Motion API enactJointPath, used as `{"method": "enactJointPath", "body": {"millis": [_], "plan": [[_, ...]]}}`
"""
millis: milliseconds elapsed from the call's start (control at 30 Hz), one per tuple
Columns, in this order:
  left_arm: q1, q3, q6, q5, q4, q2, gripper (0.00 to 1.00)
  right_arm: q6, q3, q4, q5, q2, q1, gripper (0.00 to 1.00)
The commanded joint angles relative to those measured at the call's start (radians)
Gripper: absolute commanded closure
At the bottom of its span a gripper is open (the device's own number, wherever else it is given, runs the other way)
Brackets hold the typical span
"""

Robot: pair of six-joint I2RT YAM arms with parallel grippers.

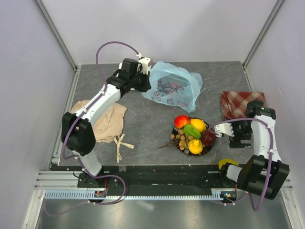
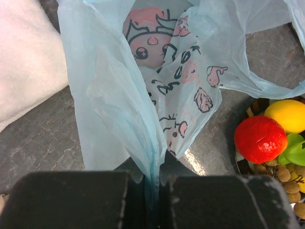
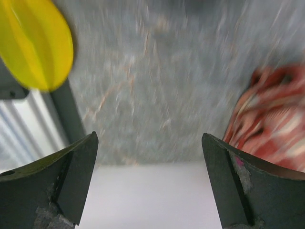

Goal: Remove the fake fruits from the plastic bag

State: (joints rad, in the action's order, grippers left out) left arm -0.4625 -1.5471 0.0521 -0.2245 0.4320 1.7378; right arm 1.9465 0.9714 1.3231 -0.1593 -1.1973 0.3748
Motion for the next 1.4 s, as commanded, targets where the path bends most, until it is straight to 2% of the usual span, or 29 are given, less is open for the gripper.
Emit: {"method": "enactJointPath", "body": {"millis": [0, 33, 167, 333, 433, 567, 667, 800, 867, 1033, 1133, 1233, 1333, 1367], "plan": [[0.038, -0.025, 0.053, -0.052, 0.007, -0.014, 0.98, 0.039, -0.04, 0.14, -0.229, 0.022, -0.071, 0.02], [0.045, -0.015, 0.067, -0.056, -0.013, -0.024, 0.98, -0.03, -0.057, 0.14, -0.232, 0.037, -0.08, 0.02], [0.074, 0.031, 0.104, -0.059, -0.021, -0.069, 0.98, -0.08, -0.166, 0.142, -0.21, 0.116, -0.097, 0.02], [0.074, 0.05, 0.114, -0.114, -0.016, -0.093, 0.98, -0.173, -0.175, 0.142, -0.25, 0.059, -0.194, 0.02], [0.074, 0.045, 0.114, -0.108, -0.003, -0.096, 0.98, -0.236, -0.18, 0.145, -0.192, 0.027, -0.224, 0.03], [0.076, 0.045, 0.095, -0.085, 0.014, -0.096, 0.98, -0.189, -0.214, 0.146, -0.149, 0.018, -0.226, 0.03], [0.079, 0.044, 0.078, -0.076, 0.02, -0.087, 0.98, -0.23, -0.2, 0.145, -0.141, -0.047, -0.241, 0.02], [0.091, 0.033, 0.08, -0.072, 0.02, -0.064, 0.98, -0.178, -0.215, 0.145, 0.029, -0.103, -0.2, 0.07], [0.093, 0.036, 0.078, -0.055, 0.019, -0.054, 0.98, -0.135, -0.194, 0.145, -0.005, -0.155, -0.154, 0.07], [0.097, 0.045, 0.069, -0.047, 0.017, -0.04, 0.98, -0.141, -0.163, 0.146, -0.045, -0.272, -0.189, 0.08], [0.099, 0.051, 0.058, -0.032, 0.016, -0.037, 0.98, -0.152, -0.152, 0.146, -0.048, -0.31, -0.212, 0.11], [0.099, 0.051, 0.055, -0.024, 0.016, -0.029, 0.98, -0.182, -0.137, 0.146, -0.075, -0.346, -0.244, 0.19], [0.099, 0.047, 0.046, -0.019, 0.017, -0.024, 0.98, -0.202, -0.132, 0.146, -0.105, -0.343, -0.257, 0.28], [0.099, 0.047, 0.045, -0.016, 0.017, -0.024, 0.98, -0.216, -0.134, 0.145, -0.108, -0.34, -0.257, 0.36]]}}
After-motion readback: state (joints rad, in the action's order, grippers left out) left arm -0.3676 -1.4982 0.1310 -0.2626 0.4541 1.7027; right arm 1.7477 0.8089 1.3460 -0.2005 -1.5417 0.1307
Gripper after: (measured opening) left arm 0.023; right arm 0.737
